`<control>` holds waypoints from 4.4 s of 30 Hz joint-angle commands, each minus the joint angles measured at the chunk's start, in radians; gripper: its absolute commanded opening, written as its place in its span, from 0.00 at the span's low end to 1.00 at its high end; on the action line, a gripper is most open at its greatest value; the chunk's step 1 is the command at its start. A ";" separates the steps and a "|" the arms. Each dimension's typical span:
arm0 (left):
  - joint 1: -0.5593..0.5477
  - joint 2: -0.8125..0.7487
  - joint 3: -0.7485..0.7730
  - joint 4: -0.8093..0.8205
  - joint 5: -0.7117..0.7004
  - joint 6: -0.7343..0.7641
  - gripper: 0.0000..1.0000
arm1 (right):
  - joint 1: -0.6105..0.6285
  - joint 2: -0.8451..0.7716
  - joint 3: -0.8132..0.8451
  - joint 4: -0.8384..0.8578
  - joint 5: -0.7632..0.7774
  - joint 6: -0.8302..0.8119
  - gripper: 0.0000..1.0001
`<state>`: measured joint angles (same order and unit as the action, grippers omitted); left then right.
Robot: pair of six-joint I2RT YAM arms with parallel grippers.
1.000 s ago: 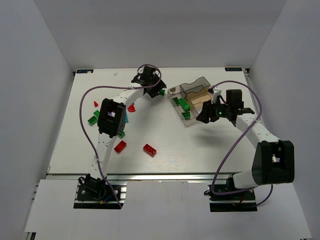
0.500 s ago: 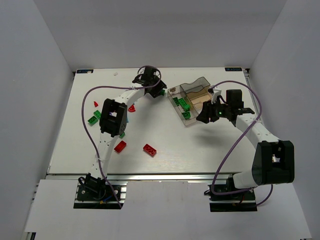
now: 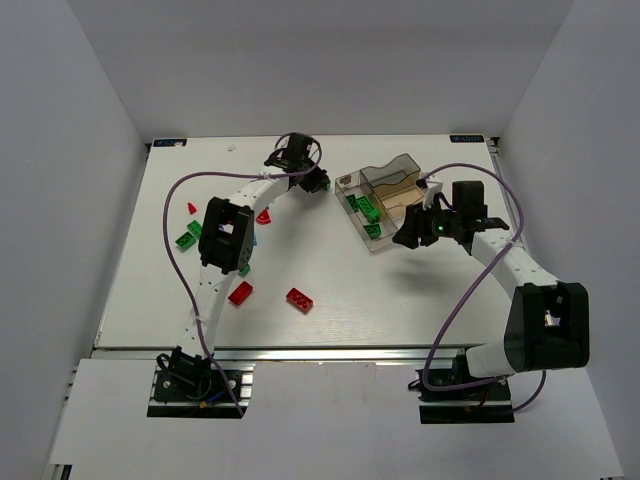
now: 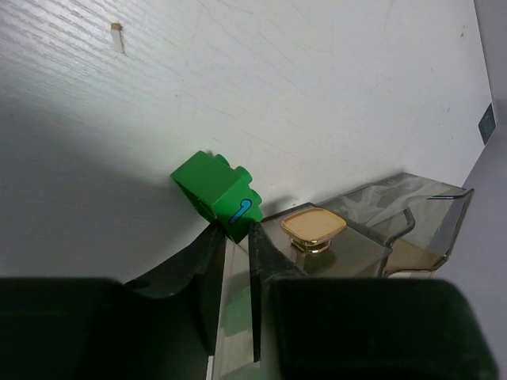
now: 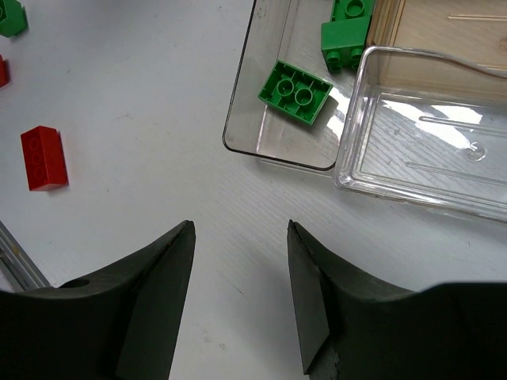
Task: Sort the legos into containers by color
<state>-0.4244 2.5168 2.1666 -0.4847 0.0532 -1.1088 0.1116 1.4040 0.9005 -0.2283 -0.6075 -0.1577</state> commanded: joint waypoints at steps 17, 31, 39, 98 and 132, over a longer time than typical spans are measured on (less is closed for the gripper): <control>0.006 -0.107 -0.109 0.038 -0.018 0.055 0.16 | -0.003 -0.042 -0.009 0.027 -0.012 0.003 0.56; 0.006 -0.306 -0.237 0.061 -0.038 0.228 0.09 | -0.013 -0.037 0.001 0.021 -0.014 0.000 0.56; -0.016 -0.398 -0.280 0.047 -0.021 0.354 0.07 | -0.003 -0.028 0.014 0.015 -0.017 -0.003 0.56; -0.071 -1.305 -1.130 -0.356 -0.397 0.187 0.80 | 0.494 0.377 0.503 -0.135 0.011 -0.185 0.58; -0.071 -1.802 -1.076 -0.861 -0.530 -0.086 0.66 | 0.902 0.975 1.048 -0.003 0.409 0.150 0.89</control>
<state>-0.4931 0.7292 1.0542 -1.3067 -0.4538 -1.1793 0.9943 2.3550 1.8870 -0.2882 -0.2737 -0.0170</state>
